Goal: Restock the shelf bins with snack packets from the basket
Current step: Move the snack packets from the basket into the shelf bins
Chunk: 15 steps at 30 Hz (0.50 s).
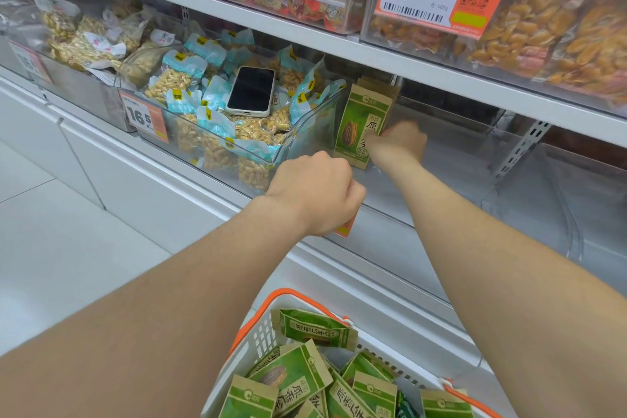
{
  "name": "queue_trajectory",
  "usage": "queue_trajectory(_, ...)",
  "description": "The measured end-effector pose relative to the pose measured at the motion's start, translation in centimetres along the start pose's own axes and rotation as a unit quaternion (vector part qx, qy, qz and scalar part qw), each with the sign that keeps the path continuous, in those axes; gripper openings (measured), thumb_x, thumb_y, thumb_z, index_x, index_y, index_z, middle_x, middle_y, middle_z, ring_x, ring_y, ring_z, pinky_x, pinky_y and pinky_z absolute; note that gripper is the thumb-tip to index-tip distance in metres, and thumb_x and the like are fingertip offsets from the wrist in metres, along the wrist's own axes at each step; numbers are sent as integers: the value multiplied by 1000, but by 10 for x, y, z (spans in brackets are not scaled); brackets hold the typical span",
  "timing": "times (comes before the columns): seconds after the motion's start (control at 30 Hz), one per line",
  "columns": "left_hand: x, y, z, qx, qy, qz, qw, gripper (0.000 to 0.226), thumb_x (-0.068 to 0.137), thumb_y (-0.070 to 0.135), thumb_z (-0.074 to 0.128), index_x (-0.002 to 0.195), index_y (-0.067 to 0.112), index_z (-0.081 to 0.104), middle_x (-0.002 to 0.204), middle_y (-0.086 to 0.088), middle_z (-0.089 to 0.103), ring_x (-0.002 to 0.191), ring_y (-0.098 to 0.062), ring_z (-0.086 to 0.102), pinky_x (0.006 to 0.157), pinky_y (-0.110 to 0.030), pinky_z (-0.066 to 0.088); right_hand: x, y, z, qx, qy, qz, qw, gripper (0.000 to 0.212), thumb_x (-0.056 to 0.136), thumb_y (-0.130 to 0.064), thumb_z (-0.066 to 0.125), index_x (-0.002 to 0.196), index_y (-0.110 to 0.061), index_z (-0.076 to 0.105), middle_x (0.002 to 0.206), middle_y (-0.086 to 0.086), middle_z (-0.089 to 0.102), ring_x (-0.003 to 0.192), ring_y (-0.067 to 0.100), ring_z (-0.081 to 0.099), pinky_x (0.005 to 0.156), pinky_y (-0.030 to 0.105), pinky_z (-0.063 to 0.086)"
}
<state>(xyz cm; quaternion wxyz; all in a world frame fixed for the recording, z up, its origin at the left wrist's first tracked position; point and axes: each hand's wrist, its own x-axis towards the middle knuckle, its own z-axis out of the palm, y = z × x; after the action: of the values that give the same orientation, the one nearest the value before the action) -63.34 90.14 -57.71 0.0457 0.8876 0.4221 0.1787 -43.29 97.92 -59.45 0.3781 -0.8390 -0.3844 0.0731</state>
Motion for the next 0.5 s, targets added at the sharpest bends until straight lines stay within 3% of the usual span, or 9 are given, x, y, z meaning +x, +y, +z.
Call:
queue_trajectory(0.07,0,1,-1,-3,2,-1,1000,40,98,38,41,64,18,39,69,-3,43,60,-26,40,51,-33,23,0,0,-2,-5,-4,8,1000,41,87,-51,69,106,-15,69,107,6,69,76,18,59,54,22,41)
queue_trajectory(0.2,-2,2,-1,-4,16,-1,1000,39,99,38,42,65,18,42,68,-2,46,62,-29,46,51,-34,24,-1,-2,-8,-22,-11,4,1000,41,89,-52,64,105,-15,69,102,5,70,81,24,61,50,21,36)
queue_trajectory(0.3,-3,3,-2,3,46,16,999,37,101,38,43,71,18,49,76,-4,54,75,-32,54,61,-37,30,-13,-6,-21,-40,-37,-6,999,39,87,-48,61,103,-13,68,96,5,72,80,27,69,67,32,58)
queue_trajectory(0.37,-3,4,-4,0,71,30,997,28,100,36,46,85,16,58,88,-6,58,88,-31,54,71,-39,36,-28,-9,-33,-54,-79,-61,994,32,89,-38,56,97,-10,70,92,9,73,83,30,70,78,37,60)
queue_trajectory(0.5,-7,8,-14,-12,109,25,994,18,97,30,52,96,15,63,98,-8,60,100,-32,52,83,-45,46,-80,-2,-69,-116,-78,-278,950,24,91,-30,44,85,-17,64,86,8,70,85,35,63,76,39,53)
